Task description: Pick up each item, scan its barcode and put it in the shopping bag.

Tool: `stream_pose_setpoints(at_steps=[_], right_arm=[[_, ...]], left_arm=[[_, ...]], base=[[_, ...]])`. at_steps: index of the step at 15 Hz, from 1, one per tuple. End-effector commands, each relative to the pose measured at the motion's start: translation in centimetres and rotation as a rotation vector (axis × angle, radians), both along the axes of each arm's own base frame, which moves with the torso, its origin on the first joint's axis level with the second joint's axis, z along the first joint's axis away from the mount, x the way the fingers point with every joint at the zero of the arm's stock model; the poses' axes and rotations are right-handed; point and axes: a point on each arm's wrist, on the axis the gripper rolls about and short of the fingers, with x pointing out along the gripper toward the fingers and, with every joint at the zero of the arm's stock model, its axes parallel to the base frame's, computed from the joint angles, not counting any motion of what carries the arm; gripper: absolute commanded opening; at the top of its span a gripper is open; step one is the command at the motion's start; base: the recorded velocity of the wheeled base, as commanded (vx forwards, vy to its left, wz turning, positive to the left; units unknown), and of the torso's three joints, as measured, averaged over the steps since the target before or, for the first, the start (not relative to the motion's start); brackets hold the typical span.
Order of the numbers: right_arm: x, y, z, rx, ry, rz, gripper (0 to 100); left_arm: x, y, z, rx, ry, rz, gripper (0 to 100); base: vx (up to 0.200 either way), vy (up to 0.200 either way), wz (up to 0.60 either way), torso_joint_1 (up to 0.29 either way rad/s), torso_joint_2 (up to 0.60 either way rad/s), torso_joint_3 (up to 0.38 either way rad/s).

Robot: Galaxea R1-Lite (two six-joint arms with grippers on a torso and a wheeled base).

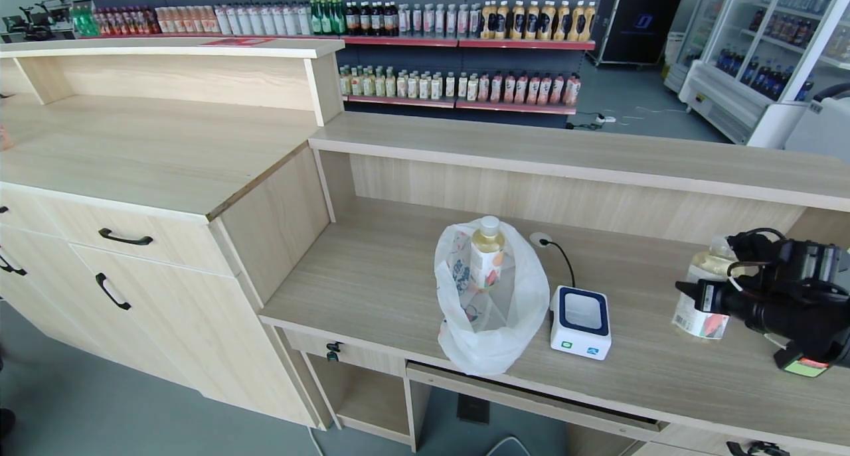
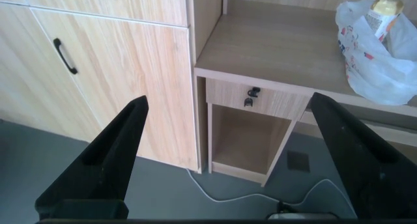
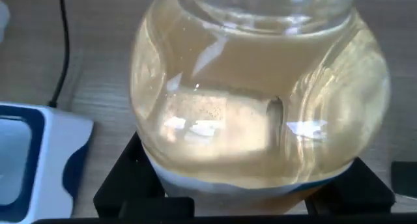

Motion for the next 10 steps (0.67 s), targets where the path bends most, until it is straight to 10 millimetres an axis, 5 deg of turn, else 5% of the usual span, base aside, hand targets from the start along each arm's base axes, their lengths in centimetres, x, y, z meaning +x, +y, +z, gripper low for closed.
stream_pose_setpoints(at_steps=[1, 5, 10], right_arm=[[-5.5, 5.0, 13.0, 0.166, -0.109, 0.333, 0], [-10.6, 7.7, 18.1, 0.287, -0.135, 0.694, 0], [-15.7, 9.8, 20.2, 0.383, -0.11, 0.921, 0]], left_arm=[[0.0, 0.0, 0.0, 0.0, -0.001, 0.0, 100], [0.0, 0.0, 0.0, 0.0, -0.001, 0.0, 100], [0.0, 0.0, 0.0, 0.0, -0.001, 0.0, 100]], base=[[0.0, 0.0, 0.0, 0.0, 0.0, 0.0], [0.0, 0.0, 0.0, 0.0, 0.0, 0.0], [0.0, 0.0, 0.0, 0.0, 0.0, 0.0]])
